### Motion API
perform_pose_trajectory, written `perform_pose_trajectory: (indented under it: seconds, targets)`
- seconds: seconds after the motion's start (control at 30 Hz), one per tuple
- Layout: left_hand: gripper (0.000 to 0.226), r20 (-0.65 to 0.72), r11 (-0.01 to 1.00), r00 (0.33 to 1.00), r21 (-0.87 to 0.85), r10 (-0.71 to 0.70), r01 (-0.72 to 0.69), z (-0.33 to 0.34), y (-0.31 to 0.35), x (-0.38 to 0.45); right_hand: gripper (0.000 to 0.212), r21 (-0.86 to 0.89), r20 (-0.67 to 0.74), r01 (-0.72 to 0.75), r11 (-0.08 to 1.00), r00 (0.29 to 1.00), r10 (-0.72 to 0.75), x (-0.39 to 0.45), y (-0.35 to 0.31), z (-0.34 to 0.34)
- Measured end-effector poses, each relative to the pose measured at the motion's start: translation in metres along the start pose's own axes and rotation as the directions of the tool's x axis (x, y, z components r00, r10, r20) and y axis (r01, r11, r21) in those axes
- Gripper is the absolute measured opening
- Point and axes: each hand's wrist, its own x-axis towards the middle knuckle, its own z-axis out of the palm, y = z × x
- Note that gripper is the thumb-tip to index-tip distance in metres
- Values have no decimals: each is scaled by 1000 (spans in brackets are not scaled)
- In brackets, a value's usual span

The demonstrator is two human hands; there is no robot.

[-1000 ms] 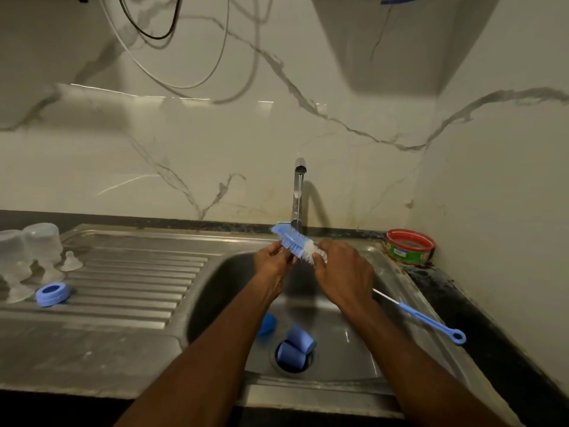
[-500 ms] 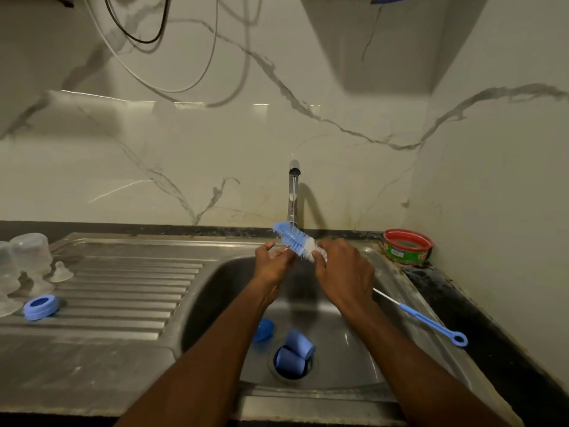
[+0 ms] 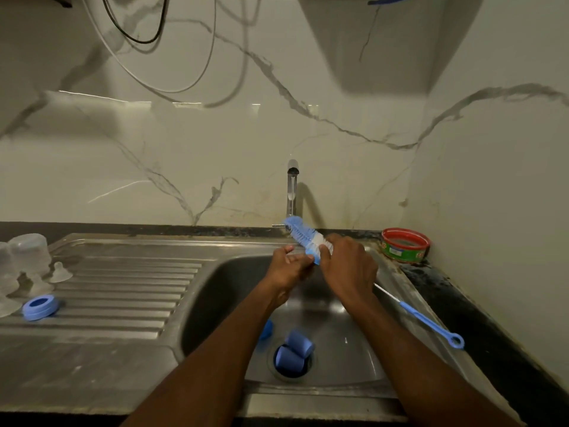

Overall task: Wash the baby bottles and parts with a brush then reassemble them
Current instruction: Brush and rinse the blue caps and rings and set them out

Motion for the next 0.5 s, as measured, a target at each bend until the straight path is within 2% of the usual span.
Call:
perform_pose_trajectory:
  seconds: [0.07, 0.13, 0.2, 0.23, 0.27, 0.3, 0.37, 0.4, 0.43, 0.5]
  targets:
    - [52, -57, 999, 997, 23, 50, -48, 3, 3, -4, 33, 13, -3, -15, 1000, 1000, 15, 1, 5, -1]
    - [50, -221, 995, 970, -9, 99, -103, 1, 9, -5, 33, 20, 14, -8, 1000, 1000, 8, -2, 10, -1]
    - [49, -387, 993, 919, -55, 78, -107, -8, 14, -1, 32, -7, 50, 23, 1000, 998, -23, -7, 11, 2]
    - [51, -422, 994, 904, -54, 62, -93, -12, 14, 0, 32, -20, 64, 40, 999, 997, -39, -9, 11, 3]
    - [51, -405, 997, 913, -31, 47, -65, -15, 15, -1, 32, -20, 69, 54, 998, 996, -52, -9, 9, 4]
    - [48, -329, 999, 943, 35, 51, -42, -16, 14, -1, 32, -11, 66, 62, 998, 996, -61, -9, 7, 5]
    - [33, -79, 988, 995, 141, 66, -55, -9, 11, -9, 33, 18, 46, 56, 998, 997, -57, -6, 4, 5]
    - [35, 22, 988, 998, 139, 58, -60, -4, 8, -11, 34, 26, 31, 40, 999, 999, -41, -4, 3, 4]
    - [43, 69, 991, 997, 125, 44, -52, -1, 7, -12, 33, 25, 22, 18, 1000, 1000, -19, -1, 3, 3]
    - [53, 19, 991, 998, 120, 62, -64, 3, 7, -12, 33, 15, 10, -28, 999, 1000, 28, 2, 8, 2]
